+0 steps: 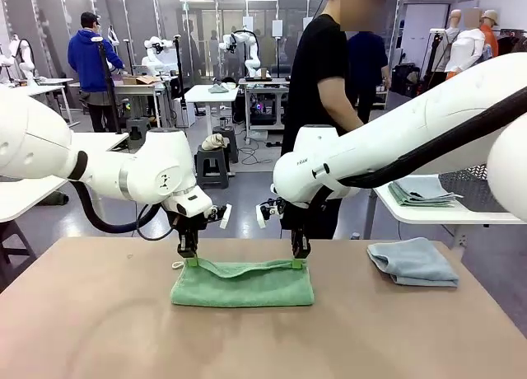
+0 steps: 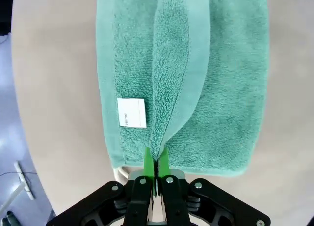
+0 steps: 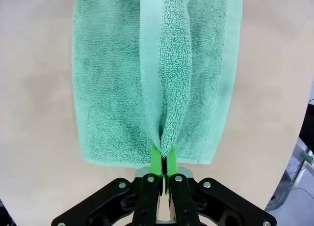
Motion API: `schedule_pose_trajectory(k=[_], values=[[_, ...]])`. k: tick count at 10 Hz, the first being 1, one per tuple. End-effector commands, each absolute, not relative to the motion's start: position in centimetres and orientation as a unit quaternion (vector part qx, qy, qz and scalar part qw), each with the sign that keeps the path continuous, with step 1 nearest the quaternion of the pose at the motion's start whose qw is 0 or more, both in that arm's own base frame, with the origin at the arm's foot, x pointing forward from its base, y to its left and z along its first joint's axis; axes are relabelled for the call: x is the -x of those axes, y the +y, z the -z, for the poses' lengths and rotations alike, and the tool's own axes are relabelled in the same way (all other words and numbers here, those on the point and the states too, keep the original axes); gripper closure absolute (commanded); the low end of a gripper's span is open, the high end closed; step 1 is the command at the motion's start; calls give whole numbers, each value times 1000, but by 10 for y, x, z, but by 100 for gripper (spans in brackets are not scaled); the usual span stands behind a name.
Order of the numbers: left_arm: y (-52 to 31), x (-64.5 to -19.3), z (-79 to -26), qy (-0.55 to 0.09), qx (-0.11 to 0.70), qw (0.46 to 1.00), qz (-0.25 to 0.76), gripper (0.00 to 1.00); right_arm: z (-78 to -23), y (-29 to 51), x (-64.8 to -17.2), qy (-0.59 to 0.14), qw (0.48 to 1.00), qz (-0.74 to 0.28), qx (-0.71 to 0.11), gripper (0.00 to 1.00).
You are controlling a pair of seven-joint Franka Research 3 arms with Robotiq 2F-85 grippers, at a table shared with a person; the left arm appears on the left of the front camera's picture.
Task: Fold the towels and place them in the basket.
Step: When a person lays out a Towel with hook on the table, fold it in half twice.
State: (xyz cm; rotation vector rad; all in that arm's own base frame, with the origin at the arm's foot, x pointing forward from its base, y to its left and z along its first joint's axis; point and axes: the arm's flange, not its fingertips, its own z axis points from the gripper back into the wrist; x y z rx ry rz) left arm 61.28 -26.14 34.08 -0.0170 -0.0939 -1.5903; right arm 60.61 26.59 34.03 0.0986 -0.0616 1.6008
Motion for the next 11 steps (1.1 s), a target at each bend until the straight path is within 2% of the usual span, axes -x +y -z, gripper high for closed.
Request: schedule_pose_trajectory(k=[1, 7, 8, 9, 10, 11], values=[[-265, -630, -335, -45, -1, 712, 701, 96, -335, 263, -625, -29, 687, -725, -38, 95], [-255, -643, -322, -44, -14, 736, 676, 96, -318, 258, -642, -40, 686, -726, -34, 95], [-254, -642, -321, -53, -14, 732, 679, 79, -317, 257, -641, -48, 682, -729, -29, 87], [-253, -639, -322, -59, -14, 731, 679, 77, -319, 257, -640, -56, 679, -732, -22, 75], [-252, -636, -325, -66, -17, 731, 679, 59, -321, 258, -638, -60, 679, -732, -19, 68], [-251, -634, -330, -74, -21, 731, 679, 58, -324, 258, -636, -65, 677, -733, -14, 55]])
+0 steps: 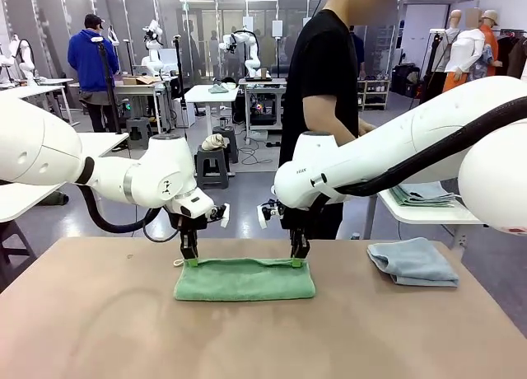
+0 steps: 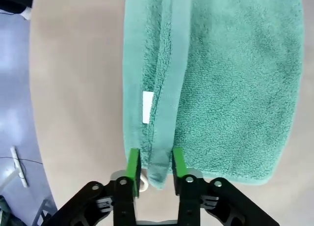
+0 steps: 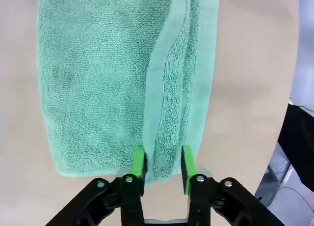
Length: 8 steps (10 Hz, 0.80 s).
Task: Fold the towels and place them in the basket.
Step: When a person lays out a Towel with hook on the table, fold it in half twice.
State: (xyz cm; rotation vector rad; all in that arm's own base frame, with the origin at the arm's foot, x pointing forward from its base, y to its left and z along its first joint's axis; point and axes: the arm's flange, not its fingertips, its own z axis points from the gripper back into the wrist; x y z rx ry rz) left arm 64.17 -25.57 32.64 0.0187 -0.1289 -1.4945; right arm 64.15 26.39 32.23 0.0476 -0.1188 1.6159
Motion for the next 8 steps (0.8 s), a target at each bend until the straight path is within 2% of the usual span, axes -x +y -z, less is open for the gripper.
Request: schedule_pose_trajectory(k=[1, 2, 3, 4, 5, 8], values=[[-249, -632, -338, -82, -25, 729, 679, 40, -330, 257, -634, -70, 675, -734, -7, 48], [-245, -629, -347, -89, -23, 726, 681, 39, -338, 257, -630, -75, 672, -736, -5, 35], [-240, -624, -361, -93, -16, 723, 685, 21, -352, 254, -623, -81, 673, -735, -4, 28], [-230, -617, -379, -96, -4, 718, 689, 20, -370, 248, -611, -90, 675, -732, -9, 16], [-215, -606, -403, -93, 14, 716, 692, 20, -393, 237, -593, -91, 685, -722, -18, 8], [-162, -574, -461, -104, 101, 704, 695, 20, -455, 204, -528, -80, 755, -644, -92, 8]])
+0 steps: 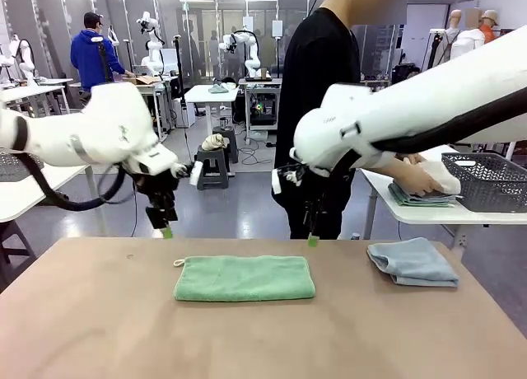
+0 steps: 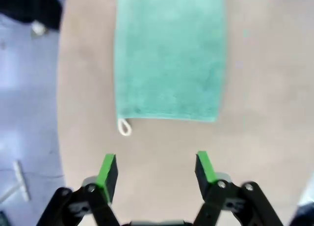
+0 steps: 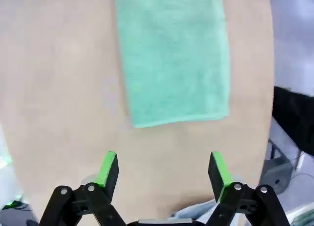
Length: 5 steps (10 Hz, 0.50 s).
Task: Fold the towels and place them in the basket.
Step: When a person lays out a Towel with hook on the table, fold it in half twice.
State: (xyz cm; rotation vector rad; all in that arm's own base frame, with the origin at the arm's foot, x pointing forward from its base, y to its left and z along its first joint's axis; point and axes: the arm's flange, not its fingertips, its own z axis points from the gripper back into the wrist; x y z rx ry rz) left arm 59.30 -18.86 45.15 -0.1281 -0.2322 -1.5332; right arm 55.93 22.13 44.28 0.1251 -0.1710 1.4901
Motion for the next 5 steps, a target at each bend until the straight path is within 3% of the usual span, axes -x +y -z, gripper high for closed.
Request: schedule_pose_trajectory(k=[1, 3, 5], values=[[-140, -562, -474, -130, 135, 691, 698, 20, -473, 198, -501, -95, 810, -563, -132, 8], [-97, -552, -482, -185, 188, 675, 689, 20, -485, 194, -461, -92, 841, -510, -158, 8], [-54, -538, -476, -246, 228, 665, 668, 20, -484, 195, -447, -94, 830, -521, -176, 8]])
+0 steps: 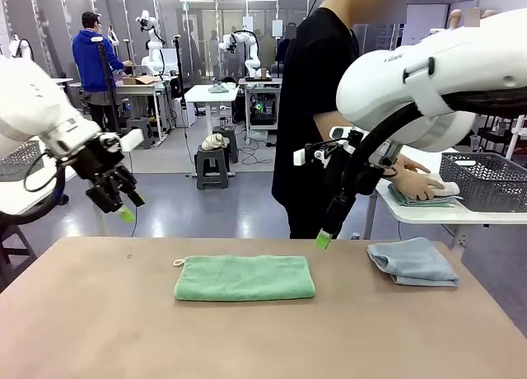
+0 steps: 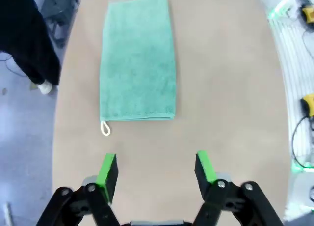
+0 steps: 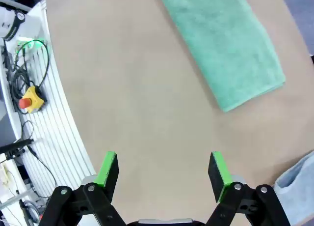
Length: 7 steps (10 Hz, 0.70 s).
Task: Fold the towels and place them in the basket.
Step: When a person lays out a Towel with hook on the table, fold it in half twice.
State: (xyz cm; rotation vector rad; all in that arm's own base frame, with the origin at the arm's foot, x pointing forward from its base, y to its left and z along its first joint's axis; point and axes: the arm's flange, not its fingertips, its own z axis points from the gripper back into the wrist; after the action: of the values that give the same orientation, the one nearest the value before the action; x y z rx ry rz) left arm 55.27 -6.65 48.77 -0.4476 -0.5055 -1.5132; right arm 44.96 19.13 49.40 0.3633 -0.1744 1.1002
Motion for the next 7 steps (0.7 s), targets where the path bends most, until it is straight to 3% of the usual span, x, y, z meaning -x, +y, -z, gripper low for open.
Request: schedule_pose_trajectory(k=[1, 5, 7], values=[[-31, -530, -467, -271, 255, 668, 644, 20, -494, 189, -462, -80, 833, -523, -164, 8], [16, -524, -436, -336, 327, 645, 603, 20, -494, 189, -462, -80, 833, -523, -164, 8], [17, -526, -431, -336, 342, 643, 597, 20, -492, 188, -459, -80, 833, -520, -170, 8]])
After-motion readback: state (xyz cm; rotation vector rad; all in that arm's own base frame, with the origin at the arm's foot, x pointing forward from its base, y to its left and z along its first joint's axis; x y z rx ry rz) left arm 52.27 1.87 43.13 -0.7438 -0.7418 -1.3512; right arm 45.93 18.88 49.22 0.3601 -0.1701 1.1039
